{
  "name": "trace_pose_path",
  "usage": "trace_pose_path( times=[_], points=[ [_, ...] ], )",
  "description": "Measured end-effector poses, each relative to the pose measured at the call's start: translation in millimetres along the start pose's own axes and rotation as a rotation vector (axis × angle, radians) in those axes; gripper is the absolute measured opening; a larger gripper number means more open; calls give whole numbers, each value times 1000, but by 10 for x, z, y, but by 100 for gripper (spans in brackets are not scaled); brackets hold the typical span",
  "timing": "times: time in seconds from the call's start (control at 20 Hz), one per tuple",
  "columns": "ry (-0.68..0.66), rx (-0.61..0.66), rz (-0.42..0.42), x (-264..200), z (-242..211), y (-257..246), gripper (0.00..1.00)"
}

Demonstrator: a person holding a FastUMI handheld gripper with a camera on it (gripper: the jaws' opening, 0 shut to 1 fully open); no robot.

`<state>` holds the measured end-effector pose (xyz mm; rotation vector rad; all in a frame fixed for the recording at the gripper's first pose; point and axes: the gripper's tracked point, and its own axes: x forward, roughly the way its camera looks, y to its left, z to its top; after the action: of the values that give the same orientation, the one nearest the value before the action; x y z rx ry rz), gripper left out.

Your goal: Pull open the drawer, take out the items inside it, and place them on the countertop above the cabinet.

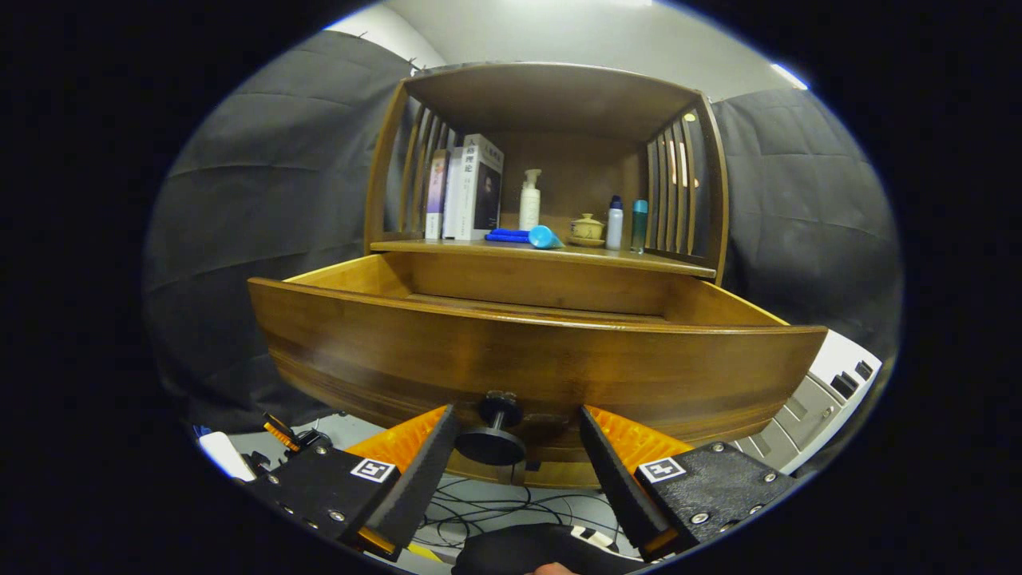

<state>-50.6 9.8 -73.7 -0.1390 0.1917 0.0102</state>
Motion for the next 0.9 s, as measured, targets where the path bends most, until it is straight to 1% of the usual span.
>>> trace_pose_path(
  times=[0.1, 0.3, 0.6, 0.9],
  points=[
    [-4, 8, -9, 21, 23, -11, 95],
    [-17, -49, -16, 22, 6, 3, 96],
    [-17, -58, -20, 105, 48, -10, 97],
    [1, -45, -23, 326, 127, -14, 97]
  ],
)
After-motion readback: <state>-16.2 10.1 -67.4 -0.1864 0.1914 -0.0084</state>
